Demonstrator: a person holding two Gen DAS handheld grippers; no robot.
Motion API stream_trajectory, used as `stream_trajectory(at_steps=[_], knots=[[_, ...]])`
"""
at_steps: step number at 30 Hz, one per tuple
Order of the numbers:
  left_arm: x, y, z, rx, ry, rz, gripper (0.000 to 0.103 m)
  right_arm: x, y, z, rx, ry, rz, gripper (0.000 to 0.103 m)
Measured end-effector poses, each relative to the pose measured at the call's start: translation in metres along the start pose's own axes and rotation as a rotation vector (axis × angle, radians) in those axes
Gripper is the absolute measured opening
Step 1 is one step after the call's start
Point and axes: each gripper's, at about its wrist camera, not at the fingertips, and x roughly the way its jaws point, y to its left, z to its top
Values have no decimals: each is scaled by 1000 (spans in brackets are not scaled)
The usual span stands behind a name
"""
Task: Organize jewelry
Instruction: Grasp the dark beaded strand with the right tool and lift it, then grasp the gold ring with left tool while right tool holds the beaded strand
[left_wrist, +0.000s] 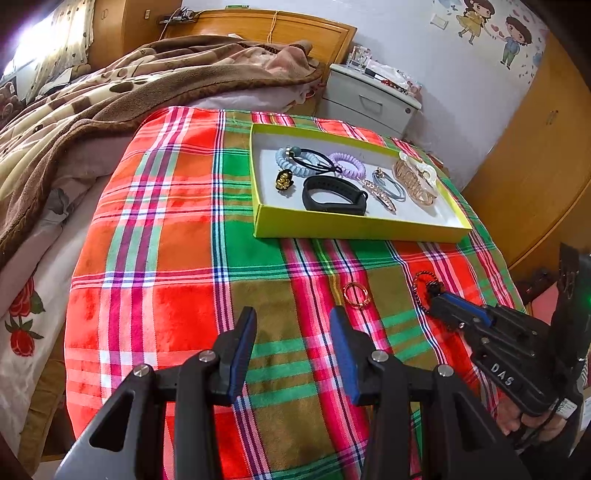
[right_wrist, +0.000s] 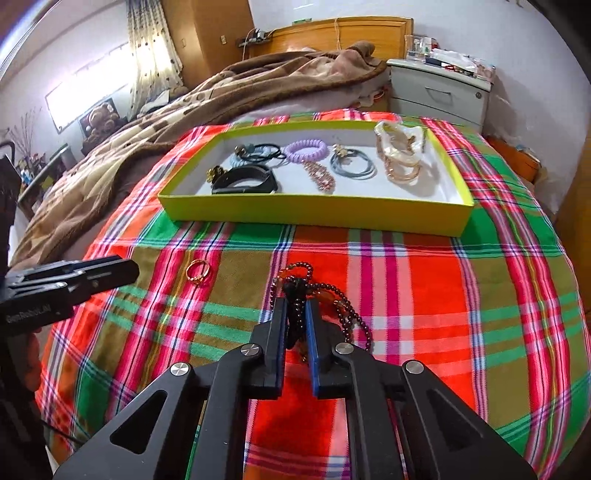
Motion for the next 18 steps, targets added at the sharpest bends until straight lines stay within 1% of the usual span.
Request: stream_trajectory(at_steps=[8, 10, 18], knots=[[10, -17, 1, 33, 9, -20, 43, -24, -12, 3, 20, -91, -36, 10], [15, -24, 2, 53, 20, -17, 47, -27, -14, 5, 21, -107, -50, 10], [33, -47, 3, 131, 34, 21, 47, -32, -21, 7, 31, -132, -41, 10]])
